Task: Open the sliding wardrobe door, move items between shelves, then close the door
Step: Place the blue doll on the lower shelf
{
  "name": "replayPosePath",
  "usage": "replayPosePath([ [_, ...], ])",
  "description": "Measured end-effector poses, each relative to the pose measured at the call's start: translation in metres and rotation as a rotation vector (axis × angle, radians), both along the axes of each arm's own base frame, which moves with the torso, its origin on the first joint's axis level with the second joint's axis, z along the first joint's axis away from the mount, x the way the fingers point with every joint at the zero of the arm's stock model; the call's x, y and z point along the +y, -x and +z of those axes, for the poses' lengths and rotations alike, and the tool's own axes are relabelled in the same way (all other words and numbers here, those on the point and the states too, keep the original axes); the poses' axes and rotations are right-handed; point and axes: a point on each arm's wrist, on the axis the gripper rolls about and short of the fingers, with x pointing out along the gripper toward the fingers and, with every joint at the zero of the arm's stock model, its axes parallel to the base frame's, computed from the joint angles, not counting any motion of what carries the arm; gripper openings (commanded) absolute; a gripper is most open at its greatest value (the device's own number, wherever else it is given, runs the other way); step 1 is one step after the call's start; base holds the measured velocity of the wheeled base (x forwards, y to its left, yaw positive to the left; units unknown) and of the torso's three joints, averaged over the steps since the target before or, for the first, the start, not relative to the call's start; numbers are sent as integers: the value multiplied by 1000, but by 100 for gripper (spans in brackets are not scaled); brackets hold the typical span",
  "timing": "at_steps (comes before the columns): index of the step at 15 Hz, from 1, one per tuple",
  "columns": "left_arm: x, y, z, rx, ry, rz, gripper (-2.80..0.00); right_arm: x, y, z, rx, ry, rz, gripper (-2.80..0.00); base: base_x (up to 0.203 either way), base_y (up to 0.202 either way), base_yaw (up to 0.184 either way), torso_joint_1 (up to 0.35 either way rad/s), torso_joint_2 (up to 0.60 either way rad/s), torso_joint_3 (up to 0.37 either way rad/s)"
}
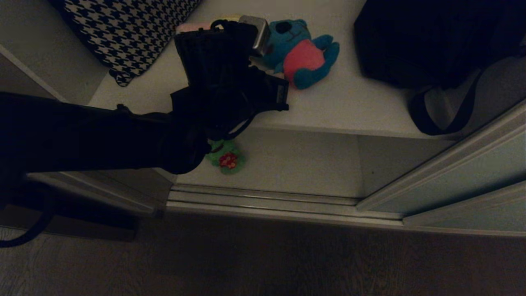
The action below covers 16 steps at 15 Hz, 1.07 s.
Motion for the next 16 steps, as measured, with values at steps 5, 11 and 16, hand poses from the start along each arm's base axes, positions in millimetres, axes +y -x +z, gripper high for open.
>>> replayPosePath([
  [5,9,19,30,-8,38,34,-280,0,0,0,0,0,0,-280,0,0,0,0,0,0],
  [11,8,52,34,73,44,38,-280,0,0,0,0,0,0,-280,0,0,0,0,0,0],
  [16,17,68,45,74,84,112,-280,0,0,0,0,0,0,-280,0,0,0,0,0,0],
])
